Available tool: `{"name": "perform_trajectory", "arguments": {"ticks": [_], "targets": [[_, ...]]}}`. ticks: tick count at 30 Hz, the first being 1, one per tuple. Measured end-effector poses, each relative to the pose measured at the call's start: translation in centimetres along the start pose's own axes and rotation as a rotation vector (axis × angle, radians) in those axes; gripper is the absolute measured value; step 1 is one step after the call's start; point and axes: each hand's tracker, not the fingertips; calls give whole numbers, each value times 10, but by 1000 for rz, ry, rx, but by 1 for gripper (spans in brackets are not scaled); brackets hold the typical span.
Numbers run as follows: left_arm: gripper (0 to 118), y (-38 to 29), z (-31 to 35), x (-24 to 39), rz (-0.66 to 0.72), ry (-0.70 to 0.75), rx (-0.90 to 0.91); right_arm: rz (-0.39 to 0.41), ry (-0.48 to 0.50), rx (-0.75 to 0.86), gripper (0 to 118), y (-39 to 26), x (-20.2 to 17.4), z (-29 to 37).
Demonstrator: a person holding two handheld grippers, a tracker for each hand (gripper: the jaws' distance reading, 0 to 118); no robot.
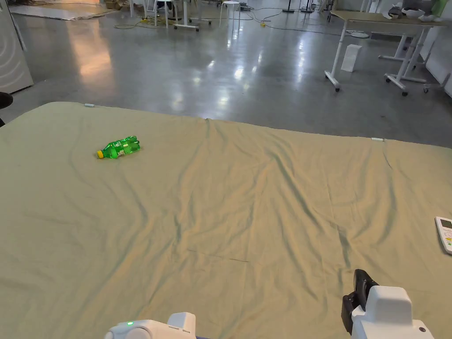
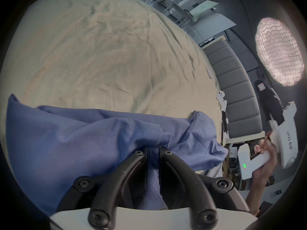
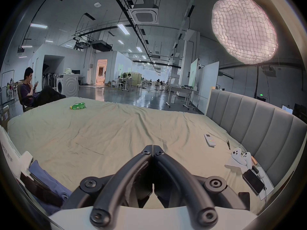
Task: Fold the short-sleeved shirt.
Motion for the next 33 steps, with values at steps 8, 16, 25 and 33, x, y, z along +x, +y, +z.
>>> {"name": "perform_trajectory", "arguments": {"ticks": [8,16,25,33], "targets": [[10,16,-10,1,19,23,38,0,0,2,0,0,-1,0],[48,19,52,-1,1,7,147,3,17,11,0,3,-5,1],[81,6,130,-107,82,154,223,1,20,20,0,6,-6,1],[89,-4,114,-191,193,-162,105,-40,28,-9,0,5,-9,-1]]}}
